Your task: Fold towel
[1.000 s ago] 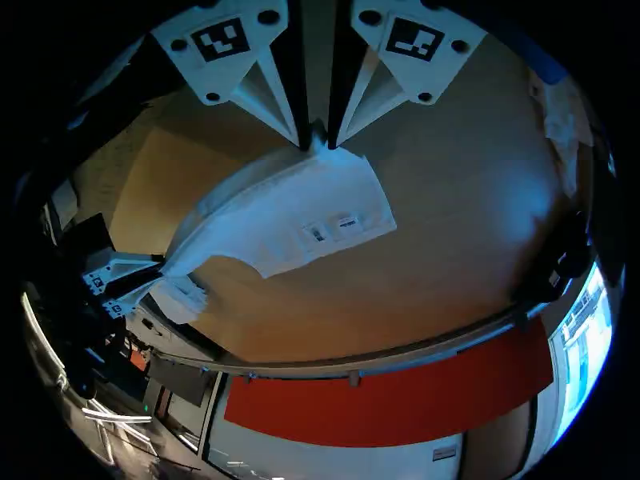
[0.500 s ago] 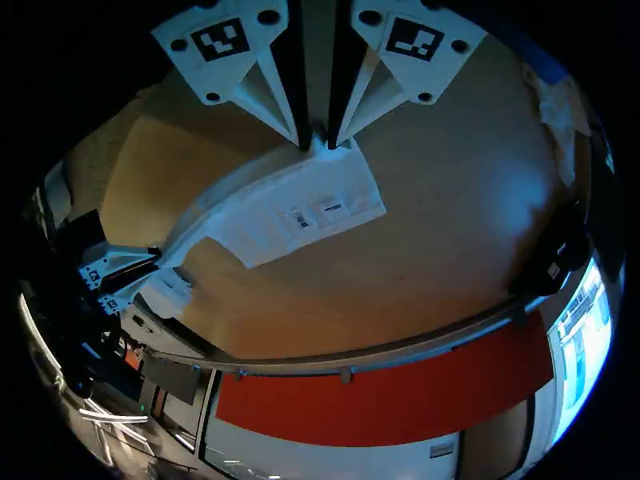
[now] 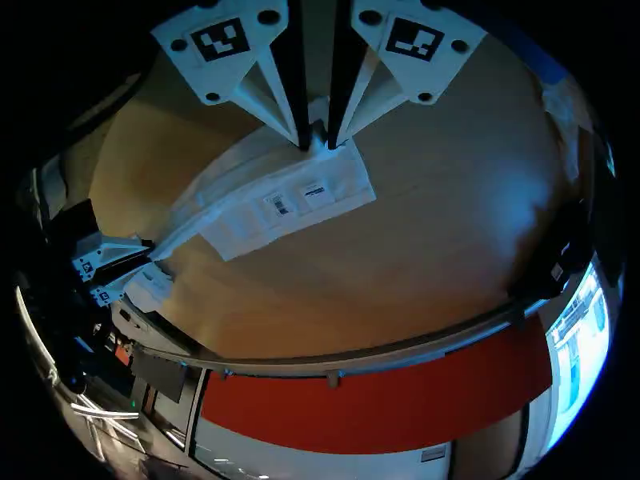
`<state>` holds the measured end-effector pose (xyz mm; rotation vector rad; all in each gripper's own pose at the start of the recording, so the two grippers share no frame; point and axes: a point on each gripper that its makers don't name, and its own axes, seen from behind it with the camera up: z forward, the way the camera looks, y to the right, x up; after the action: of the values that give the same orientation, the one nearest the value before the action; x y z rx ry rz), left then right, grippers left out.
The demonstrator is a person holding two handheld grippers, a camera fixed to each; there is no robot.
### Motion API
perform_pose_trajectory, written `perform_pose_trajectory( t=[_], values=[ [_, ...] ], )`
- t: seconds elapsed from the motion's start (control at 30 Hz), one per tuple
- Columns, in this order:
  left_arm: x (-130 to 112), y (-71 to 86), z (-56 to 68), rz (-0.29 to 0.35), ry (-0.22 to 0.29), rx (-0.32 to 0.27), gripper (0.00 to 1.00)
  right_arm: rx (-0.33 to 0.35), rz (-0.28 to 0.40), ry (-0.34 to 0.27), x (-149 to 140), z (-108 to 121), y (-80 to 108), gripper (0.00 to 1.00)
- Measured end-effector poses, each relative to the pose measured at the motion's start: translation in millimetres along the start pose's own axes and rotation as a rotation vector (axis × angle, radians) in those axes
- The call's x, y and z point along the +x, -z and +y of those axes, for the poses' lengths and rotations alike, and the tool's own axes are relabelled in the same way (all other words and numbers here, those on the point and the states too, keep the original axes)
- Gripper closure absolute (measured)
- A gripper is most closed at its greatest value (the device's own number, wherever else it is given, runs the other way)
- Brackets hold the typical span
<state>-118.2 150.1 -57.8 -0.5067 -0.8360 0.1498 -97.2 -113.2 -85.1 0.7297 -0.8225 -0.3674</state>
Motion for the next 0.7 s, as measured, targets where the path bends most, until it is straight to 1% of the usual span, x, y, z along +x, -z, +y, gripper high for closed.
perform_pose_trajectory(
  t=[0.3, 0.7],
  values=[
    [0, -15.7, -5.3, -0.008, 0.0, 0.003, 0.84, -0.003, -0.014, -0.015, -1, 9, -13.7, 0.82],
    [-5, -56.4, -16.3, -0.019, 0.014, 0.014, 0.84, -0.009, -0.052, -0.063, -16, 25, -49.4, 0.81]
  ],
)
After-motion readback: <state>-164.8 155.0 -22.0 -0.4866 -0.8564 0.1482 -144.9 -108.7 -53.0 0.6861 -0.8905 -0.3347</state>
